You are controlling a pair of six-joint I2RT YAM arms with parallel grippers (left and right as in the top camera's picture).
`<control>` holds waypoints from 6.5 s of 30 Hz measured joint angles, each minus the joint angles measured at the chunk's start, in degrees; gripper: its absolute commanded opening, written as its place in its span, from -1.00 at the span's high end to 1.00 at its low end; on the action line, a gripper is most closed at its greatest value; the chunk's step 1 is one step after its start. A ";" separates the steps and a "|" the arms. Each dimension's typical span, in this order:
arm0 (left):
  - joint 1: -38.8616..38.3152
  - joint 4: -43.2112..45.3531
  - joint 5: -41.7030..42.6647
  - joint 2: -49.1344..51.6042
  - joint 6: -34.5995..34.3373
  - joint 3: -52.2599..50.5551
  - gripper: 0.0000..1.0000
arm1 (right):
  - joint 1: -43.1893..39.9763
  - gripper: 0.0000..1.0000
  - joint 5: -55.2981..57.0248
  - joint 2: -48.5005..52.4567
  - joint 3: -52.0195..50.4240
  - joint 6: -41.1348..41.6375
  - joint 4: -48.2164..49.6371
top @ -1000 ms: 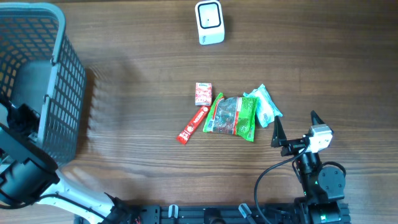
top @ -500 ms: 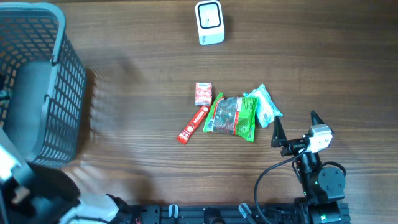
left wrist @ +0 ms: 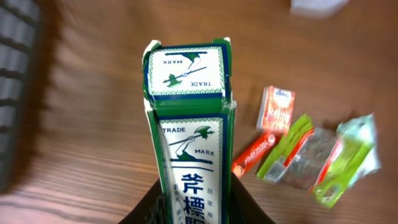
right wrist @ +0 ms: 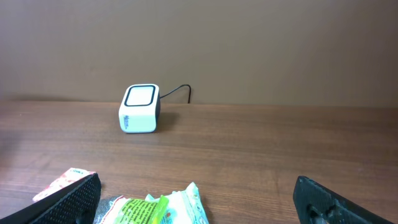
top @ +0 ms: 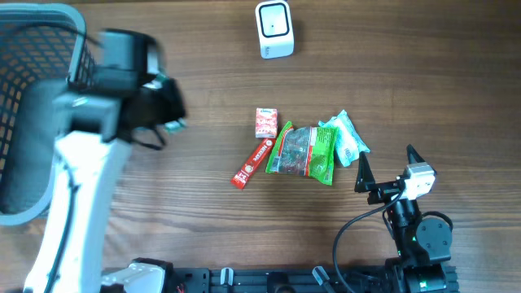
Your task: Scan the item barcode
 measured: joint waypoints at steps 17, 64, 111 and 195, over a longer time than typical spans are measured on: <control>-9.29 31.15 0.00 16.22 -4.42 -23.61 -0.32 | 0.00 -0.99 0.00 0.00 0.00 0.00 0.00; 13.51 30.23 -1.11 2.97 -4.87 -21.03 -1.00 | 0.00 -0.99 0.00 0.00 0.00 0.00 0.00; 13.51 30.23 -1.11 2.97 -4.87 -21.03 -1.00 | 0.00 -0.99 0.00 0.00 0.00 0.00 0.00; 13.51 30.10 -1.11 2.99 -4.87 -20.94 -1.00 | -5.14 0.20 -8.94 95.91 61.79 0.85 -39.45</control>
